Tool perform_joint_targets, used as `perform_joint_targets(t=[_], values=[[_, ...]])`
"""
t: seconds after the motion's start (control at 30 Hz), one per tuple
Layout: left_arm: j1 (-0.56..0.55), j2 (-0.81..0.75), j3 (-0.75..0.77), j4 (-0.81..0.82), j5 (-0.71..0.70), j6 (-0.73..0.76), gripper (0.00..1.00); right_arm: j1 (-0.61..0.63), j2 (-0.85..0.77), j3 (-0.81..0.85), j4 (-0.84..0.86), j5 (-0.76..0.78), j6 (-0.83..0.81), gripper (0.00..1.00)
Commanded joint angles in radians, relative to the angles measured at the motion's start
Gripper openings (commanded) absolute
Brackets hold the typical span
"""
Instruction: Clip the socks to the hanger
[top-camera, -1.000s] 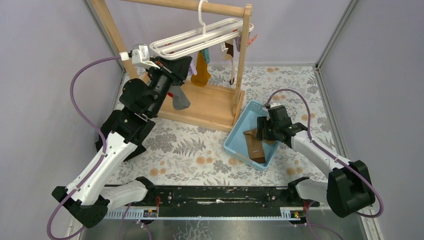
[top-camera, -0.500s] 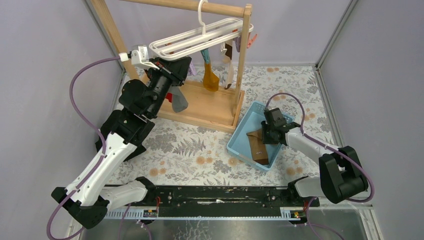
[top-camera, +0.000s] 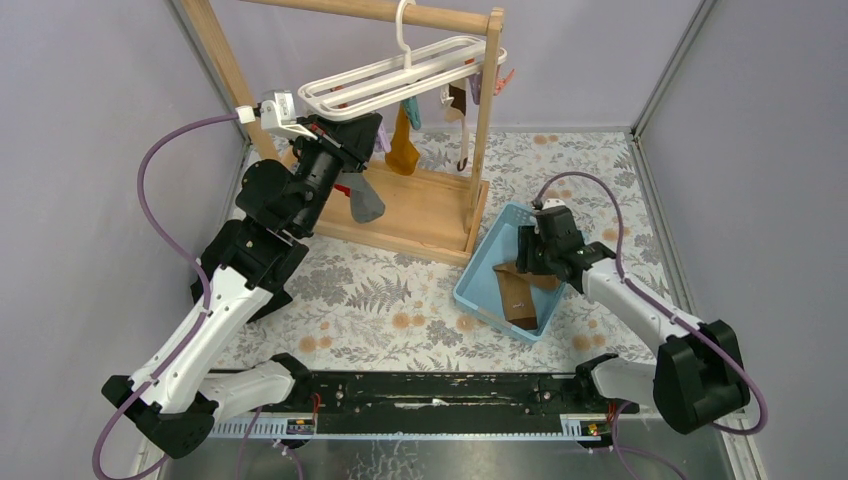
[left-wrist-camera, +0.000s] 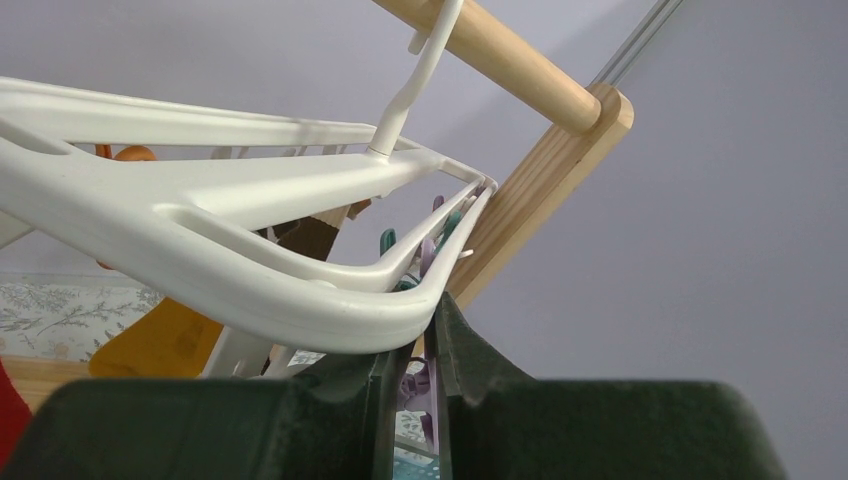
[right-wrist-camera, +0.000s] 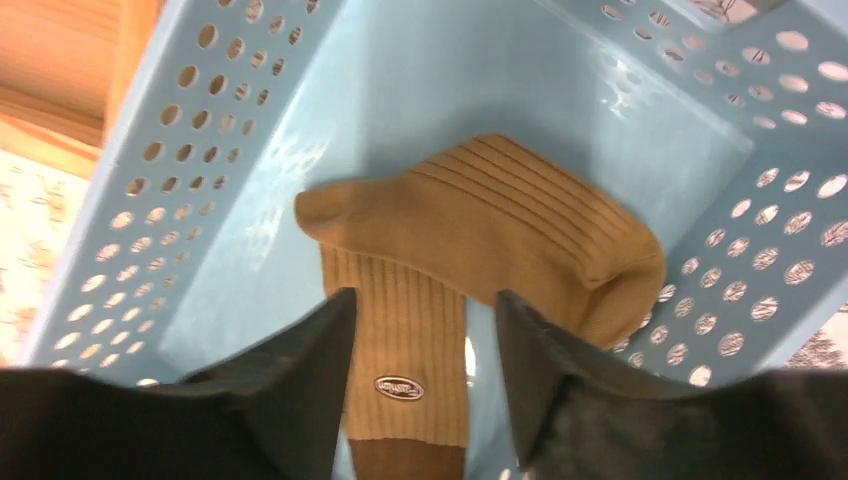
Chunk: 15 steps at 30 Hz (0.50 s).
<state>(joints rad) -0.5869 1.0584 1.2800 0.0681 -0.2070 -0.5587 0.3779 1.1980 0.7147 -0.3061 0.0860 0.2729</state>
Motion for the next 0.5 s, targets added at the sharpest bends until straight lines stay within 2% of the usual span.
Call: perform_joint_targets(t=[0.0, 0.1, 0.3, 0.37, 0.47], values=[[0.009, -0.020, -0.006, 0.035, -0.001, 0.007, 0.00, 0.069, 0.093, 0.090, -0.066, 0.077, -0.049, 0.67], [0.009, -0.025, -0.006, 0.033, -0.008, 0.009, 0.00, 0.148, 0.158, 0.122, -0.081, 0.144, -0.049, 0.71], [0.009, -0.026, -0.001, 0.030, -0.008, 0.013, 0.00, 0.151, 0.216, 0.109, -0.052, 0.154, -0.016, 0.68], [0.009, -0.027, -0.001, 0.029, -0.006, 0.013, 0.00, 0.148, 0.225, 0.095, -0.038, 0.181, 0.007, 0.62], [0.009, -0.027, -0.001, 0.029, -0.003, 0.012, 0.00, 0.138, 0.219, 0.084, -0.025, 0.178, 0.034, 0.48]])
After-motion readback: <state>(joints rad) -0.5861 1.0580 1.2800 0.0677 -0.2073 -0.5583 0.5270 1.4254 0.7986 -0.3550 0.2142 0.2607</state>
